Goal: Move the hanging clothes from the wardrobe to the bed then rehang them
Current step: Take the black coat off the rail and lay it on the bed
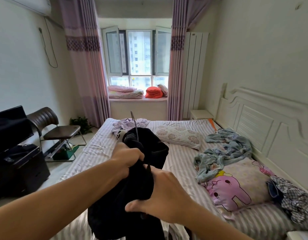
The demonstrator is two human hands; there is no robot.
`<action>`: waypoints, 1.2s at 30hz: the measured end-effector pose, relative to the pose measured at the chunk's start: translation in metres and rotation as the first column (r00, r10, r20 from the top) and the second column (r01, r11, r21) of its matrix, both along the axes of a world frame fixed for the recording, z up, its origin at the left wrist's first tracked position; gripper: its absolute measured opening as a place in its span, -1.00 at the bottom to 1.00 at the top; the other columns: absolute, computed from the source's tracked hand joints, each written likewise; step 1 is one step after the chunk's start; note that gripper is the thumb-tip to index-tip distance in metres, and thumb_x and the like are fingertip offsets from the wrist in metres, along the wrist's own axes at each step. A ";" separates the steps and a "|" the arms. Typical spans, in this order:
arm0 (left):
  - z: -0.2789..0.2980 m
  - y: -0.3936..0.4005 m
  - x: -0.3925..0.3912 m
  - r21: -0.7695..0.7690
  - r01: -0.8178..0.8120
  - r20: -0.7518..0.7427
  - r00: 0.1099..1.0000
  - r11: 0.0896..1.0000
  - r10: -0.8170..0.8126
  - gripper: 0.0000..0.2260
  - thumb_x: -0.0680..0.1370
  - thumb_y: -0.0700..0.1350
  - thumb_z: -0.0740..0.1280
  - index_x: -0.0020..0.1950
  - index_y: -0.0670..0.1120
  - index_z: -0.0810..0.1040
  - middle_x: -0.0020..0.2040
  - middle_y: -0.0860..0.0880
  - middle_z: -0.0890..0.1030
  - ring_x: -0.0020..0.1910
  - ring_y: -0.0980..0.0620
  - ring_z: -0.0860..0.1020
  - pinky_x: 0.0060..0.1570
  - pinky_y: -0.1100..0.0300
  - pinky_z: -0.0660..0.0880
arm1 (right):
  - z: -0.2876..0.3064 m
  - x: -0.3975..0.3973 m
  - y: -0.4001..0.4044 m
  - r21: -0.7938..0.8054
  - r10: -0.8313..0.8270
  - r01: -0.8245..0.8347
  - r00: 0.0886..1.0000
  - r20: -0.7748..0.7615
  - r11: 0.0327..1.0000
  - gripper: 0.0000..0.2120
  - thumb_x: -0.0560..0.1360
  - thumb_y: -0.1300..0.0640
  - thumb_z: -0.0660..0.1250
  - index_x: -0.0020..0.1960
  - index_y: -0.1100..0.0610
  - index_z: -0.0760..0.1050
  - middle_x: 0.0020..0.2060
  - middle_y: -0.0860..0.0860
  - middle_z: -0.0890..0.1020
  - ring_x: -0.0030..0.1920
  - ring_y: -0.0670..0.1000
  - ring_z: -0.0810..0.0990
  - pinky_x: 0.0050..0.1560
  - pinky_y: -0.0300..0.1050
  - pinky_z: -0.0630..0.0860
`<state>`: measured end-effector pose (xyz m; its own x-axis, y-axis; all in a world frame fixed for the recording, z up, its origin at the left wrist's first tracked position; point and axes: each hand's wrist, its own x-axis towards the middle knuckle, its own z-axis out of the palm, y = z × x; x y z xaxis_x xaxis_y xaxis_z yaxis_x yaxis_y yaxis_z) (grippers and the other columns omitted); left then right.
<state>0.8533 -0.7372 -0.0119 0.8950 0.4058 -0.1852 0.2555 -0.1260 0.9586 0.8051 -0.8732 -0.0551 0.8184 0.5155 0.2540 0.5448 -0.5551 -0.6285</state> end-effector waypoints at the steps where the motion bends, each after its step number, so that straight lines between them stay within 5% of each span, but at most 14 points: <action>1: 0.000 0.002 -0.001 0.020 0.010 0.018 1.000 1.000 -0.010 -0.84 0.26 -0.41 0.41 -0.21 -0.28 0.55 -0.23 -0.19 0.57 -0.23 -0.13 0.58 -0.27 0.11 0.57 | 0.006 0.000 -0.009 0.018 0.074 -0.073 0.995 -0.064 0.997 -0.36 0.21 -0.29 0.54 0.21 -0.16 0.43 -0.05 -0.24 0.61 -0.02 -0.27 0.56 -0.09 -0.40 0.41; 4: 0.003 0.009 -0.008 0.094 0.040 0.033 0.998 0.995 -0.044 -0.86 0.30 -0.45 0.39 -0.27 -0.24 0.54 -0.35 -0.14 0.54 -0.34 -0.08 0.53 -0.51 0.27 0.42 | 0.020 0.019 -0.041 0.157 0.103 -0.075 0.979 -0.178 0.985 -0.23 0.19 -0.27 0.54 0.33 -0.09 0.45 -0.05 -0.14 0.68 -0.02 -0.21 0.64 -0.03 -0.31 0.53; 8: 0.007 0.034 -0.019 0.234 0.123 -0.033 0.992 0.964 -0.118 -0.72 0.18 -0.30 0.45 -0.15 -0.20 0.54 -0.25 -0.15 0.58 -0.27 -0.06 0.55 -0.43 0.22 0.42 | 0.028 0.090 -0.092 0.286 -0.123 0.138 0.990 -0.069 0.948 -0.47 0.26 0.03 0.63 0.17 0.00 0.56 -0.10 -0.04 0.70 -0.08 -0.07 0.67 -0.01 -0.10 0.61; 13: 0.034 0.049 -0.050 0.268 0.390 0.013 0.913 0.881 -0.408 -0.70 0.22 -0.44 0.39 -0.13 -0.17 0.60 -0.31 -0.11 0.64 -0.33 -0.04 0.61 -0.40 0.18 0.50 | 0.023 0.167 -0.125 -0.056 -0.053 0.043 0.983 -0.176 0.998 -0.07 0.21 0.11 0.66 0.46 -0.13 0.29 0.37 -0.10 0.44 0.31 0.03 0.45 0.28 0.03 0.49; 16: 0.055 0.055 -0.064 0.375 0.473 0.015 0.857 0.797 -0.516 -0.66 0.30 -0.52 0.36 -0.01 -0.23 0.60 -0.24 -0.15 0.65 -0.30 -0.02 0.62 -0.35 0.21 0.54 | 0.013 0.179 -0.111 -0.175 0.037 -0.058 0.991 -0.126 0.983 0.00 0.18 -0.01 0.66 0.49 -0.20 0.23 0.38 -0.18 0.41 0.35 -0.07 0.37 0.38 -0.02 0.35; 18: 0.060 0.061 -0.064 0.457 0.436 0.024 0.865 0.775 -0.501 -0.65 0.34 -0.57 0.32 0.00 -0.22 0.60 -0.25 -0.13 0.65 -0.33 0.01 0.62 -0.38 0.25 0.53 | 0.009 0.180 -0.101 -0.186 0.077 -0.099 0.990 -0.122 0.978 -0.10 0.20 -0.05 0.64 0.45 -0.18 0.30 0.27 -0.20 0.50 0.27 -0.13 0.44 0.31 -0.07 0.37; 21: 0.056 0.072 -0.058 0.512 0.352 0.081 0.888 0.783 -0.453 -0.67 0.34 -0.56 0.33 -0.05 -0.21 0.59 -0.30 -0.07 0.62 -0.35 0.00 0.59 -0.39 0.24 0.49 | -0.002 0.181 -0.092 -0.226 0.103 -0.119 0.991 -0.082 0.967 -0.55 0.30 -0.09 0.56 0.13 -0.02 0.57 -0.05 -0.10 0.64 -0.03 -0.10 0.60 0.09 0.01 0.53; 25: 0.037 0.085 -0.041 0.490 0.328 0.100 0.899 0.808 -0.426 -0.58 0.34 -0.58 0.33 -0.02 -0.11 0.62 -0.26 -0.05 0.66 -0.34 0.05 0.63 -0.37 0.29 0.53 | -0.024 0.177 -0.084 -0.246 0.197 -0.212 0.977 -0.086 0.946 -0.88 0.41 0.04 0.47 -0.10 0.04 0.59 -0.28 -0.10 0.62 -0.24 -0.16 0.57 -0.08 -0.07 0.49; 28: 0.017 0.103 -0.017 0.458 0.340 0.097 0.900 0.822 -0.426 -0.50 0.34 -0.60 0.31 0.04 -0.05 0.61 -0.25 -0.02 0.68 -0.31 0.06 0.65 -0.36 0.32 0.53 | -0.038 0.185 -0.077 -0.196 0.232 -0.266 0.956 -0.177 0.944 -0.93 0.45 0.12 0.44 -0.10 -0.01 0.60 -0.25 -0.12 0.64 -0.19 -0.19 0.60 -0.02 -0.11 0.49; 32: -0.021 0.138 0.026 0.405 0.368 0.078 0.898 0.837 -0.433 -0.54 0.35 -0.57 0.32 0.04 -0.08 0.61 -0.23 -0.07 0.69 -0.29 0.00 0.66 -0.34 0.24 0.56 | -0.059 0.210 -0.066 -0.140 0.225 -0.272 0.932 -0.284 0.952 -0.89 0.45 0.12 0.42 -0.08 0.14 0.58 -0.22 0.10 0.62 -0.21 -0.08 0.57 -0.03 0.09 0.51; 36: -0.069 0.164 0.078 0.365 0.438 0.039 0.874 0.821 -0.484 -0.54 0.30 -0.49 0.37 -0.01 0.02 0.64 -0.18 0.02 0.69 -0.20 0.09 0.65 -0.23 0.28 0.54 | -0.078 0.234 -0.054 -0.199 0.149 -0.230 0.923 -0.355 0.953 -0.93 0.45 0.12 0.42 -0.15 0.10 0.57 -0.33 -0.05 0.58 -0.27 -0.13 0.54 -0.16 -0.10 0.43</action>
